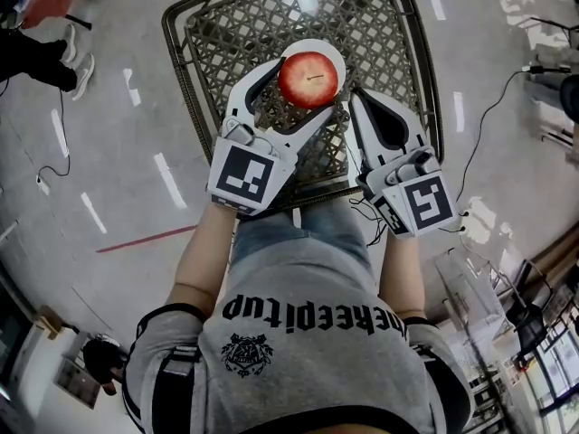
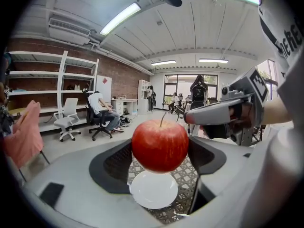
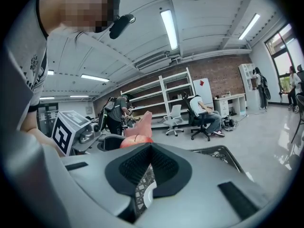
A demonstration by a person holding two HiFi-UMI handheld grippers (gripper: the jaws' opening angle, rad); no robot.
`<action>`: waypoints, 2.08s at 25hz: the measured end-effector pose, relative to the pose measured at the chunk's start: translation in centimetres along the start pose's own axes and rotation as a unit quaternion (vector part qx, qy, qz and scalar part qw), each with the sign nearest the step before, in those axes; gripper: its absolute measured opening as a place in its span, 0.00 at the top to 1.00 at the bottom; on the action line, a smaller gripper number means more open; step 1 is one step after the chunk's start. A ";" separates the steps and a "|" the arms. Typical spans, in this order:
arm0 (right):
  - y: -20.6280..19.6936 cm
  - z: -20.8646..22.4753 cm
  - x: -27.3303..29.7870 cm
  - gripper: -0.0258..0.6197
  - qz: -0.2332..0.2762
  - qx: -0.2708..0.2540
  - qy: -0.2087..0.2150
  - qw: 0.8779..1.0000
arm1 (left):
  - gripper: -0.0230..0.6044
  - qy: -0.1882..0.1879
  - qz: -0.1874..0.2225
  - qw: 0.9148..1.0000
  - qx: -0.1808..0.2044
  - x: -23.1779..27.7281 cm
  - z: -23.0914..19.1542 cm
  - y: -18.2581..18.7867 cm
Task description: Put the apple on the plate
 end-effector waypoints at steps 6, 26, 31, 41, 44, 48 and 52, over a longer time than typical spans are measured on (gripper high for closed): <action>-0.9 0.7 1.4 0.95 -0.016 0.002 0.002 1.000 | 0.32 0.003 -0.013 1.000 -0.007 1.2 -1.0 -1.9; -3.0 2.9 2.1 0.95 -0.037 0.005 0.015 0.999 | 0.32 0.021 -0.070 0.997 -0.033 5.4 -1.5 -8.2; -3.6 3.2 2.2 0.95 -0.043 0.007 0.018 0.999 | 0.32 0.029 -0.085 0.995 -0.032 6.3 -1.7 -9.7; -4.0 3.4 2.6 0.95 -0.049 0.006 0.022 0.999 | 0.32 0.038 -0.109 0.993 -0.037 7.3 -2.3 -12.1; -4.0 3.6 2.7 0.95 -0.051 0.005 0.023 0.998 | 0.32 0.040 -0.117 0.992 -0.036 7.6 -2.4 -12.7; -4.1 3.8 2.7 0.95 -0.054 0.003 0.024 0.998 | 0.32 0.041 -0.122 0.991 -0.039 8.1 -2.7 -13.3; -4.2 3.9 2.8 0.95 -0.056 0.002 0.023 0.998 | 0.32 0.039 -0.128 0.990 -0.039 8.7 -2.7 -13.9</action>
Point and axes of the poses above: the fingertips, and each gripper's own axes: x forward along the fingers, z to its right, y out of its top, the point moved 8 cm from there along -x, backward along the fingers, and after that the axes turned 9 degrees about -y, right-handed, at the moved point
